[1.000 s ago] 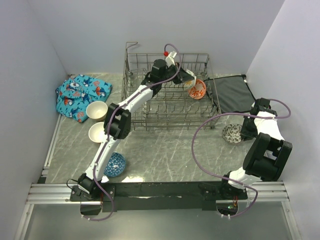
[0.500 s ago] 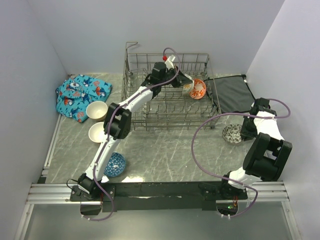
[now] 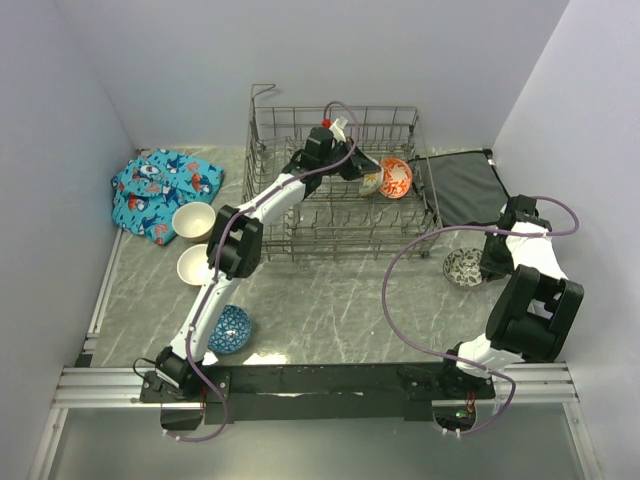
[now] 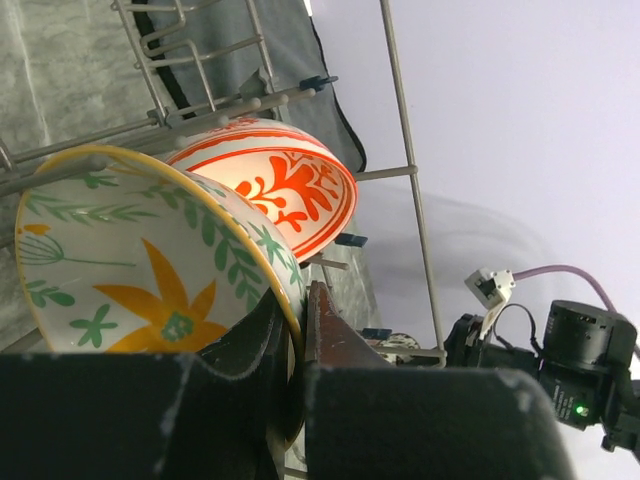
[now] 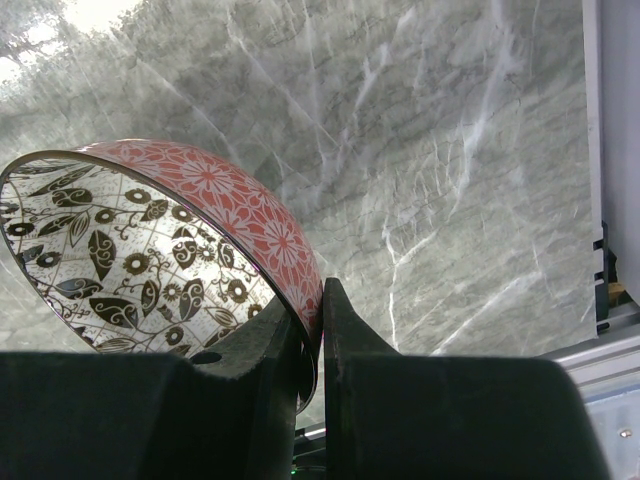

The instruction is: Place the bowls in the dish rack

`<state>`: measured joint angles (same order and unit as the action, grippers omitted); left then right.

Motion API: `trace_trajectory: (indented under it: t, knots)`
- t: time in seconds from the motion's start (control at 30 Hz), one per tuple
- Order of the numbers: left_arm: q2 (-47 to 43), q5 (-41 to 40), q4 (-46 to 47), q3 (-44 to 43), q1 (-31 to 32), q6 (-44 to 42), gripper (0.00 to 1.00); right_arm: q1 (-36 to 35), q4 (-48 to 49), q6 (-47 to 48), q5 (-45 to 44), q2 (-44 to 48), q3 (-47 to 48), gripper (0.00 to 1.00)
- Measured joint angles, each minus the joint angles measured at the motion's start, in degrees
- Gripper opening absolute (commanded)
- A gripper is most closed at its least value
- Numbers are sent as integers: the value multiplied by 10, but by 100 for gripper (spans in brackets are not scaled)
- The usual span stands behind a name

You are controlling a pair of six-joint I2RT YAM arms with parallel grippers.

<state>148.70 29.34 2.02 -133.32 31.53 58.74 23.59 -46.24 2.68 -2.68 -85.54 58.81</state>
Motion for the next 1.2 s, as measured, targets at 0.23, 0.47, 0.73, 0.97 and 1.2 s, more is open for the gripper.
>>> trace_trajectory:
  t: [0.23, 0.47, 0.73, 0.97, 1.2]
  knots:
    - [0, -30, -16, -1, -2, 9, 44, 0, 0, 0, -5, -3, 0, 0]
    - [0, -53, -25, -7, -6, 8, 47, 0, 2, 2, -9, -12, 0, 0]
    - [0, -53, -32, -22, -7, -15, 59, -1, 3, 2, -9, -15, 0, 0]
    - [-31, -70, -71, -45, -14, -117, 60, -1, 3, 2, -9, -18, 3, 0]
    - [-168, -98, -127, 50, -18, -314, 60, -2, 5, 2, -8, -17, 13, 0]
